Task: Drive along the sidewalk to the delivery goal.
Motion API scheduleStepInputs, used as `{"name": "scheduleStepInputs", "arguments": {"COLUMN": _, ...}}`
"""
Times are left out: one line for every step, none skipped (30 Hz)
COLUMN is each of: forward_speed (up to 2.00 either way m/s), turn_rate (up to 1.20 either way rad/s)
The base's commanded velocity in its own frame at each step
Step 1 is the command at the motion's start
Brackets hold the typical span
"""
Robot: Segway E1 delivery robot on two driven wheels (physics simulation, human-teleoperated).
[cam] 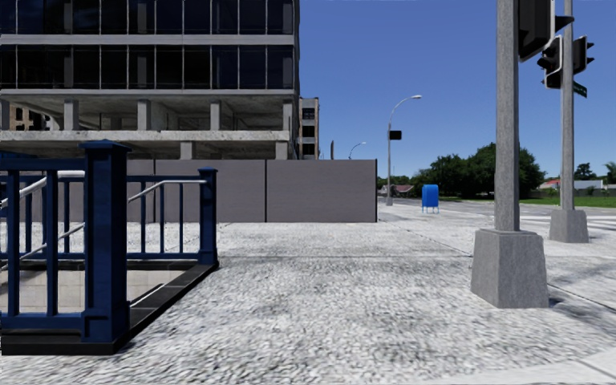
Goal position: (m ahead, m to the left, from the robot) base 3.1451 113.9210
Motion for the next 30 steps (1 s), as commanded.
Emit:
{"name": "scheduleStepInputs", "arguments": {"forward_speed": 2.0, "turn_rate": 0.0}}
{"name": "scheduleStepInputs", "arguments": {"forward_speed": 2.0, "turn_rate": 0.0}}
{"name": "scheduleStepInputs", "arguments": {"forward_speed": 2.0, "turn_rate": 0.0}}
{"name": "scheduleStepInputs", "arguments": {"forward_speed": 2.0, "turn_rate": 0.0}}
{"name": "scheduleStepInputs", "arguments": {"forward_speed": 2.0, "turn_rate": 0.0}}
{"name": "scheduleStepInputs", "arguments": {"forward_speed": 2.0, "turn_rate": 0.0}}
{"name": "scheduleStepInputs", "arguments": {"forward_speed": 2.0, "turn_rate": 0.0}}
{"name": "scheduleStepInputs", "arguments": {"forward_speed": 2.0, "turn_rate": 0.0}}
{"name": "scheduleStepInputs", "arguments": {"forward_speed": 2.0, "turn_rate": 0.0}}
{"name": "scheduleStepInputs", "arguments": {"forward_speed": 2.0, "turn_rate": 0.0}}
{"name": "scheduleStepInputs", "arguments": {"forward_speed": 2.0, "turn_rate": 0.0}}
{"name": "scheduleStepInputs", "arguments": {"forward_speed": 2.0, "turn_rate": 0.0}}
{"name": "scheduleStepInputs", "arguments": {"forward_speed": 2.0, "turn_rate": 0.0}}
{"name": "scheduleStepInputs", "arguments": {"forward_speed": 2.0, "turn_rate": 0.0}}
{"name": "scheduleStepInputs", "arguments": {"forward_speed": 2.0, "turn_rate": 0.0}}
{"name": "scheduleStepInputs", "arguments": {"forward_speed": 2.0, "turn_rate": 0.0}}
{"name": "scheduleStepInputs", "arguments": {"forward_speed": 2.0, "turn_rate": 0.0}}
{"name": "scheduleStepInputs", "arguments": {"forward_speed": 2.0, "turn_rate": 0.0}}
{"name": "scheduleStepInputs", "arguments": {"forward_speed": 2.0, "turn_rate": 0.0}}
{"name": "scheduleStepInputs", "arguments": {"forward_speed": 2.0, "turn_rate": 0.0}}
{"name": "scheduleStepInputs", "arguments": {"forward_speed": 2.0, "turn_rate": 0.0}}
{"name": "scheduleStepInputs", "arguments": {"forward_speed": 2.0, "turn_rate": 0.0}}
{"name": "scheduleStepInputs", "arguments": {"forward_speed": 2.0, "turn_rate": 0.0}}
{"name": "scheduleStepInputs", "arguments": {"forward_speed": 2.0, "turn_rate": 0.0}}
{"name": "scheduleStepInputs", "arguments": {"forward_speed": 2.0, "turn_rate": 0.0}}
{"name": "scheduleStepInputs", "arguments": {"forward_speed": 2.0, "turn_rate": 0.0}}
{"name": "scheduleStepInputs", "arguments": {"forward_speed": 2.0, "turn_rate": 0.0}}
{"name": "scheduleStepInputs", "arguments": {"forward_speed": 2.0, "turn_rate": 0.0}}
{"name": "scheduleStepInputs", "arguments": {"forward_speed": 2.0, "turn_rate": 0.0}}
{"name": "scheduleStepInputs", "arguments": {"forward_speed": 2.0, "turn_rate": 0.0}}
